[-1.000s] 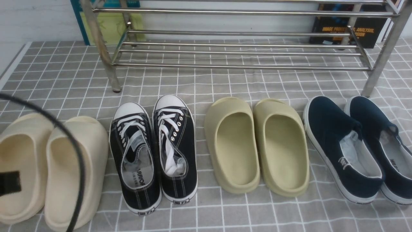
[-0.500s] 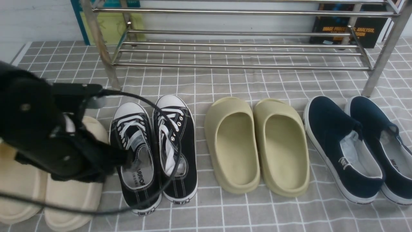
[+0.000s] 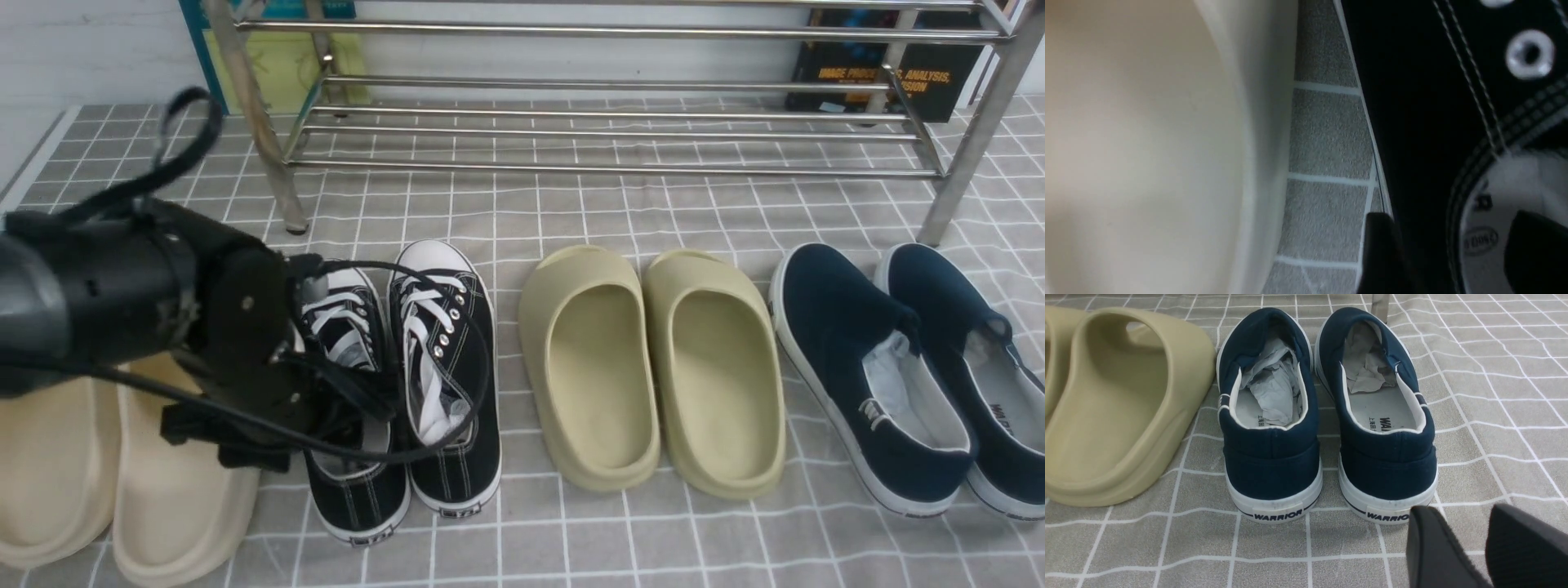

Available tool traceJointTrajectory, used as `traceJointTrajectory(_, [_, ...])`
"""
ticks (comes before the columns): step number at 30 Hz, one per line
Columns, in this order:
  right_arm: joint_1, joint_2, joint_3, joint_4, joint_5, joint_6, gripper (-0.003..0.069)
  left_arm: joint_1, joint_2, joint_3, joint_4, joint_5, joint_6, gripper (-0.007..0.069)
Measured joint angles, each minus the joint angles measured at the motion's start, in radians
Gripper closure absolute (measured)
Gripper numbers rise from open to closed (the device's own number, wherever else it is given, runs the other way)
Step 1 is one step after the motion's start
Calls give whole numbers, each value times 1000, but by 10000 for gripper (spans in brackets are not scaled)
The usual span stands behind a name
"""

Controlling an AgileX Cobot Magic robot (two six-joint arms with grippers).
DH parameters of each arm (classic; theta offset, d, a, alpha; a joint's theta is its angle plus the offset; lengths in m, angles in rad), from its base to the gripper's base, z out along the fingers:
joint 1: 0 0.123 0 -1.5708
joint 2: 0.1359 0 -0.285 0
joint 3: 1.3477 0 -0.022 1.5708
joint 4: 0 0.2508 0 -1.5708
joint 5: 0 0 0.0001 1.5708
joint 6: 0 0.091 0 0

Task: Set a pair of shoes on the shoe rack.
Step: Use the left arm to grab the shoe closest to it, then use the left arm to put a shoe into the shoe rack

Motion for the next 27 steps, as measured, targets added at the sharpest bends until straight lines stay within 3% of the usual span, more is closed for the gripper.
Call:
traceJointTrajectory(3, [0, 0, 0, 0, 0, 0, 419, 0, 38, 0, 4, -12, -6, 422])
traceJointTrajectory(5, [0, 0, 0, 0, 0, 0, 419, 0, 41, 0, 7, -13, -6, 473])
traceJointTrajectory(6, [0, 0, 0, 0, 0, 0, 419, 0, 39, 0, 12, -11, -6, 562])
traceJointTrajectory(9, [0, 0, 0, 0, 0, 0, 419, 0, 28, -7, 12, 5, -6, 638])
traceJointTrajectory(16, [0, 0, 0, 0, 0, 0, 419, 0, -95, -113, 3, 163, 47, 638])
traceJointTrajectory(21, [0, 0, 0, 0, 0, 0, 419, 13, -148, -315, -15, 241, 131, 638])
traceJointTrajectory(27, [0, 0, 0, 0, 0, 0, 419, 141, -31, -532, -142, 332, 281, 638])
